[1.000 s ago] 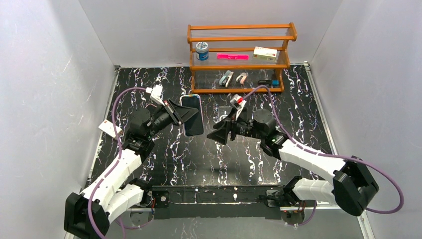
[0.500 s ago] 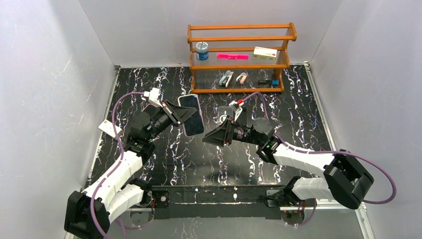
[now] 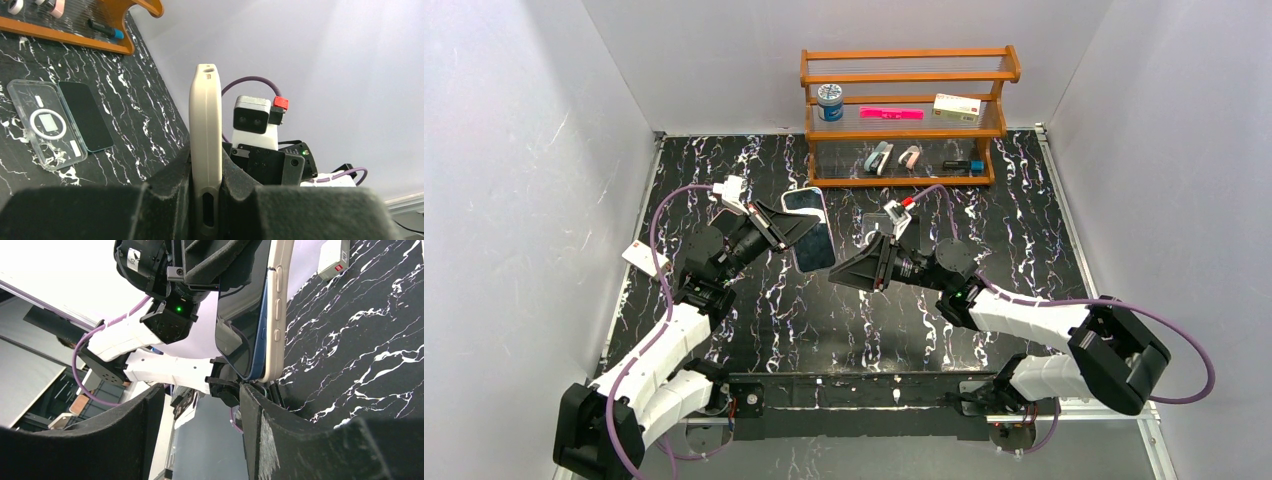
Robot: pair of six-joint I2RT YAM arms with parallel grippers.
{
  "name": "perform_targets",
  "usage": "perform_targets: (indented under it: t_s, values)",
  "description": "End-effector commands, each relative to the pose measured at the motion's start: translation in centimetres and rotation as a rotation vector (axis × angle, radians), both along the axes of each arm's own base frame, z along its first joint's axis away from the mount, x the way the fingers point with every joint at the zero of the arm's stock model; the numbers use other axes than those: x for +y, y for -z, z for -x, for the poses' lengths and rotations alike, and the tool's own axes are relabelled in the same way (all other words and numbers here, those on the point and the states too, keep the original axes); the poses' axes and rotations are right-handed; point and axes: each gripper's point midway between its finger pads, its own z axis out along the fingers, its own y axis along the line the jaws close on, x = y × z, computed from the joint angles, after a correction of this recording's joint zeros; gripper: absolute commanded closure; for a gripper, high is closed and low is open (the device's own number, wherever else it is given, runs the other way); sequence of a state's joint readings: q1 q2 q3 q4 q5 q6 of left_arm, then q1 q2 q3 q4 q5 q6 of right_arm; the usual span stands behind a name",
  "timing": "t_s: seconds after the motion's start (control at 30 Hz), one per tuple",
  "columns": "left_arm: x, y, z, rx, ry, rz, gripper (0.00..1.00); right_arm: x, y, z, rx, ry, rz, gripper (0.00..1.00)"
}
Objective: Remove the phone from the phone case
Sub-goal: Remove the phone case from the phone.
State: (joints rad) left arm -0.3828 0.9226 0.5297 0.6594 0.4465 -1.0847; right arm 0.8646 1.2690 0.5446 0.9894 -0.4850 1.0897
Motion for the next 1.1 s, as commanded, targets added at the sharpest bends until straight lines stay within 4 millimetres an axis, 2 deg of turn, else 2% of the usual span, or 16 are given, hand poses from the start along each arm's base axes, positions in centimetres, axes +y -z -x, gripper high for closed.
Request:
perform_targets:
  t_s: [0.0, 0.47, 0.87, 1.07]
  values:
    - [-0.2, -2.7, 1.0, -0.089, 0.034, 0.064, 1.00, 0.2, -2.8, 0.1, -0.042, -0.010, -0.082, 0.36]
    - [-1.0, -3.1, 2.4, -0.090, 0.101, 0.099, 1.00, 0.2, -3.5, -0.4, -0.036, 0.013, -0.120, 0.36]
    - [-2.5, -3.7, 5.2, -0.085, 0.207, 0.161, 1.00, -0.1, -3.4, -1.8, -0.025, 0.079, -0.115, 0.36]
    - [-3.1, -2.8, 6.2, -0.061, 0.243, 0.164, 1.00, -0.7, -3.9, -2.5, -0.040, 0.113, -0.113, 0.36]
